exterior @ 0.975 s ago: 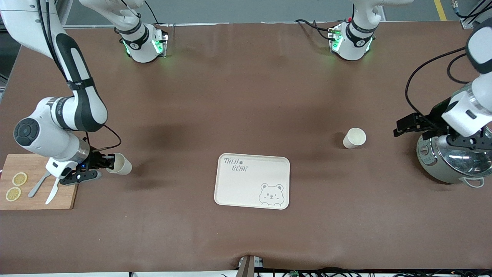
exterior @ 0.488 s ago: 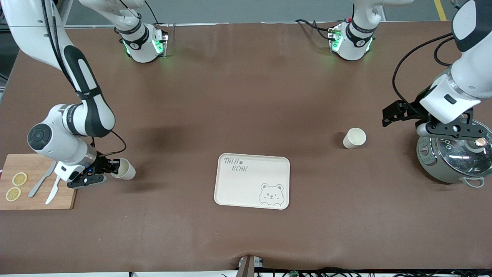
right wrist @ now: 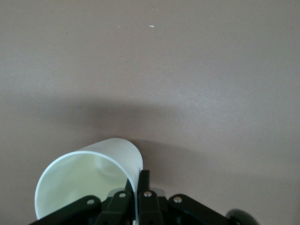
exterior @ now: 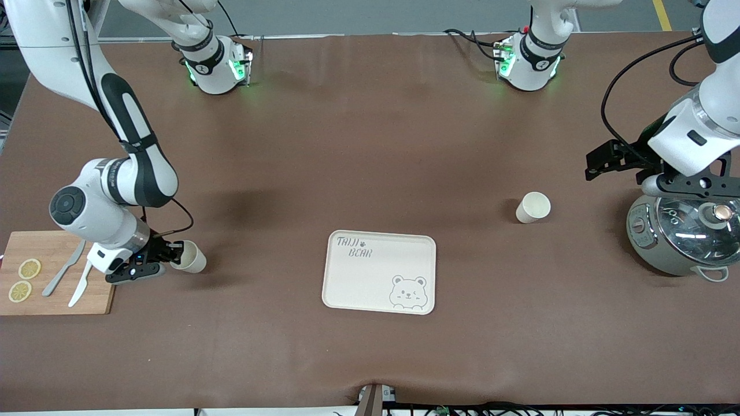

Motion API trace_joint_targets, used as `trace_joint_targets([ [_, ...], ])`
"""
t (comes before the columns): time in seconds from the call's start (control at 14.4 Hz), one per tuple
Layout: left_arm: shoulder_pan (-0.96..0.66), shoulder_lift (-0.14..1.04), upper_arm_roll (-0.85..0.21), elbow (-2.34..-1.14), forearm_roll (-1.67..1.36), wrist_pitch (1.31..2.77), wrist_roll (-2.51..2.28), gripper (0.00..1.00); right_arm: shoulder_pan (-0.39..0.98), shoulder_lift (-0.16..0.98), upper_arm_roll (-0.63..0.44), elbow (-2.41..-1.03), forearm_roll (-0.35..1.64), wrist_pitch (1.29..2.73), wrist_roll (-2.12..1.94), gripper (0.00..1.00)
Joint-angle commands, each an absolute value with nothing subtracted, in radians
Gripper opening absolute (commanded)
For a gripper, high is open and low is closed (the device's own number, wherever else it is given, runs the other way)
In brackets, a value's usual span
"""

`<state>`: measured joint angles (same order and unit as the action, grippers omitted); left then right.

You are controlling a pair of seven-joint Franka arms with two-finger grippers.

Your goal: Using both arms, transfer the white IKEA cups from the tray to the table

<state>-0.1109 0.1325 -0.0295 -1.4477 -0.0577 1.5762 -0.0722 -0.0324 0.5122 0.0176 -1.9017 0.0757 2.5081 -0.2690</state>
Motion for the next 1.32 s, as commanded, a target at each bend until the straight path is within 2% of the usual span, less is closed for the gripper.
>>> trace_joint_targets([
  [0.0,-0.103,0.138,-0.034,-1.430,-0.035,1.555,-0.057,1.00,-0.031,0.518,0.021,-1.908,0.097,2.530,-0.281,0.00],
  [0.28,0.020,0.143,-0.127,-1.428,-0.038,1.555,-0.034,1.00,-0.032,0.518,0.026,-1.907,0.097,2.528,-0.279,0.00],
  [0.35,0.044,0.146,-0.159,-1.428,-0.037,1.555,-0.037,1.00,-0.032,0.518,0.026,-1.904,0.097,2.525,-0.281,0.23],
  [0.42,0.046,0.147,-0.161,-1.428,-0.037,1.555,-0.038,1.00,-0.034,0.517,0.025,-1.896,0.097,2.517,-0.279,0.79],
  [0.49,0.043,0.147,-0.161,-1.428,-0.037,1.555,-0.038,1.00,-0.037,0.517,0.025,-1.894,0.097,2.516,-0.279,1.00],
  [0.7,0.025,0.149,-0.150,-1.428,-0.035,1.555,-0.037,1.00,-0.032,0.502,0.025,-1.864,0.095,2.487,-0.281,1.00],
  [0.84,-0.014,0.155,-0.114,-1.428,-0.035,1.555,-0.037,1.00,-0.037,0.482,0.021,-1.730,0.092,2.258,-0.278,1.00],
  [1.05,-0.135,0.156,0.036,-1.428,-0.037,1.557,-0.028,1.00,-0.054,0.450,0.012,-1.450,0.080,1.815,-0.272,1.00],
  [1.11,-0.130,0.156,0.037,-1.428,-0.035,1.555,-0.025,1.00,-0.064,0.396,0.009,-1.425,0.081,1.721,-0.272,1.00],
  [1.25,-0.127,0.155,0.038,-1.430,0.004,1.557,0.056,1.00,-0.089,0.242,0.008,-1.460,0.081,1.611,-0.247,1.00],
])
